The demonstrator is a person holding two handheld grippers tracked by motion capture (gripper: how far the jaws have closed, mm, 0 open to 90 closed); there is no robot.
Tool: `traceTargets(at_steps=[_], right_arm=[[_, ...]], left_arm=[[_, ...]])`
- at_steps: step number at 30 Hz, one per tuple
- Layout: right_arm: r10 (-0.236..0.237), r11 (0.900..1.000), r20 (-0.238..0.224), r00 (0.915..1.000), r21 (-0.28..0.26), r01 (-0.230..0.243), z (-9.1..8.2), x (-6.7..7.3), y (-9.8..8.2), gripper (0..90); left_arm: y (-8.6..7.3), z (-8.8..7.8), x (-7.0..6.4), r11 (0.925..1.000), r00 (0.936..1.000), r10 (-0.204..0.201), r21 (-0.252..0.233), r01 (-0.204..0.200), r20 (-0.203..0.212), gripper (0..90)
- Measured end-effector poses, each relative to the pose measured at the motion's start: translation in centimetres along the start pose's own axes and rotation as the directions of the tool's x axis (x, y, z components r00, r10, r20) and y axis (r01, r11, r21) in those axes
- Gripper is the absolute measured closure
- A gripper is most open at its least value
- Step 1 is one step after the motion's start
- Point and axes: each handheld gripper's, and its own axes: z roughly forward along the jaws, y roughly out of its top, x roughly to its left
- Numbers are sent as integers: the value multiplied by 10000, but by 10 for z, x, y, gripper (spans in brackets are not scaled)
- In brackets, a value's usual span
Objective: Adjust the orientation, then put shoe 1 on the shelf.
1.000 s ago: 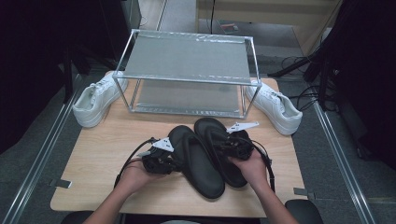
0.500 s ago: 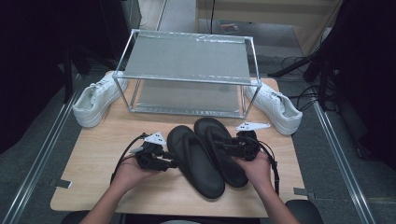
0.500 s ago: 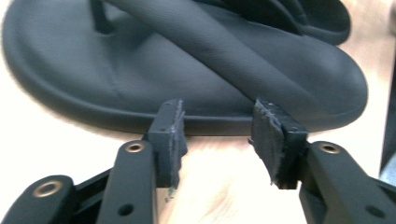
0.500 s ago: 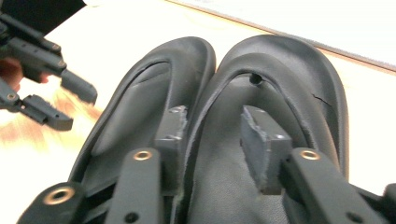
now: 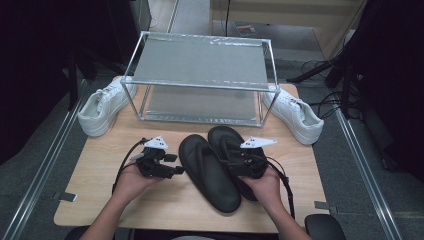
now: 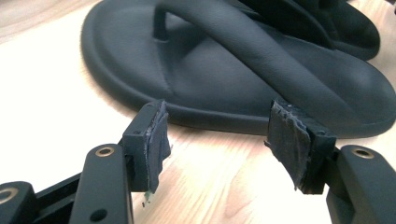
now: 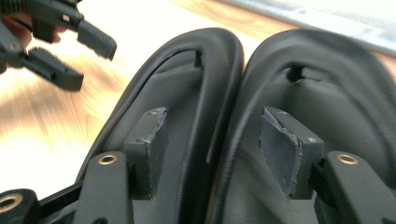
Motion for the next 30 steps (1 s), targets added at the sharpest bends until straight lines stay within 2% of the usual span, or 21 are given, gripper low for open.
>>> traceTargets(at_steps=[4,9,12,17,21,27,30], right_arm=[[-176,9996,194,9997,212,172,7,5,-1,418],[-76,9995,260,9996,316,68,12,3,-2,432],[-234,9986,350,9991,485,217,17,5,-3,432],[-244,9982,496,9985,554,216,23,6,-5,460],[-370,9972,667,9971,669,326,28,9,-7,471],[-509,9967,870,9949,672,451,28,10,-8,517],[-681,9961,1115,9914,631,613,28,11,-9,564]], left_arm=[[-1,-1,4,10000,10000,-57,-40,57,-72,379],[-2,-4,9,9997,9996,-200,-112,198,-190,377],[-2,-5,11,9997,9995,-206,-106,203,-233,376],[-3,-7,13,9995,9992,-245,-189,239,-321,376],[-3,-7,16,9990,9987,-405,-204,399,-325,365],[-4,-7,18,9988,9981,-457,-168,451,-402,363],[-3,-8,19,9989,9981,-449,-181,442,-421,363]])
